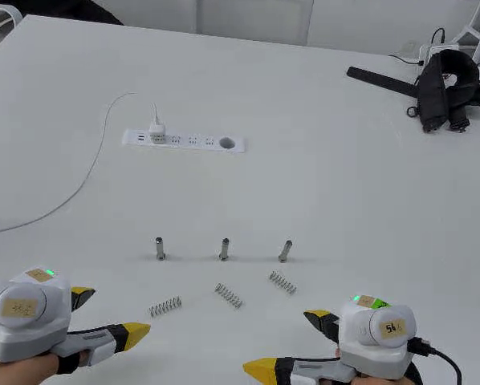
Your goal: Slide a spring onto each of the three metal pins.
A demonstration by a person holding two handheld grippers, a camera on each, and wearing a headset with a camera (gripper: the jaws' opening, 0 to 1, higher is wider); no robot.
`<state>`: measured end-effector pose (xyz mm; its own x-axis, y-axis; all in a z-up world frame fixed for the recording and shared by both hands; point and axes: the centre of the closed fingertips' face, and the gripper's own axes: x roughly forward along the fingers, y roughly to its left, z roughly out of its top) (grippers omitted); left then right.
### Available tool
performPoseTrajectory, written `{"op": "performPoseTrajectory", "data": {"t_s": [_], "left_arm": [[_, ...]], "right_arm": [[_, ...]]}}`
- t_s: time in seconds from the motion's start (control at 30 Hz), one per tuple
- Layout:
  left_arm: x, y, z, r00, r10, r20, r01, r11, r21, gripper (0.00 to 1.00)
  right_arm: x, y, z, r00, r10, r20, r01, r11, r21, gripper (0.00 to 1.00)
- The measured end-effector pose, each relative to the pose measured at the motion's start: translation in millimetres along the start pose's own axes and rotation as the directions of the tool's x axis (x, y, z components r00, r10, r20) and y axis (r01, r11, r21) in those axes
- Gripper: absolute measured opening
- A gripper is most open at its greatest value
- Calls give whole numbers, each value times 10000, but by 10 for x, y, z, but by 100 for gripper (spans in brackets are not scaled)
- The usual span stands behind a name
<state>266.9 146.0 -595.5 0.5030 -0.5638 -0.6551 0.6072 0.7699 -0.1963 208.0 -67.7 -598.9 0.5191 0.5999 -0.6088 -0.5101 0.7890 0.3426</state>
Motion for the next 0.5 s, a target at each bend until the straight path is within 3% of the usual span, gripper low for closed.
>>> {"op": "performPoseTrajectory", "data": {"t_s": [0.2, 0.5], "left_arm": [[-10, -82, -126, 9998, -115, -177, 114, 9999, -66, 72], [1, -112, -163, 9992, -206, -336, 209, 9997, 93, 72]], "right_arm": [[14, 21, -41, 9999, 61, -87, -60, 10000, 44, 94], [28, 41, -68, 9998, 134, -147, -133, 9999, 47, 94]]}}
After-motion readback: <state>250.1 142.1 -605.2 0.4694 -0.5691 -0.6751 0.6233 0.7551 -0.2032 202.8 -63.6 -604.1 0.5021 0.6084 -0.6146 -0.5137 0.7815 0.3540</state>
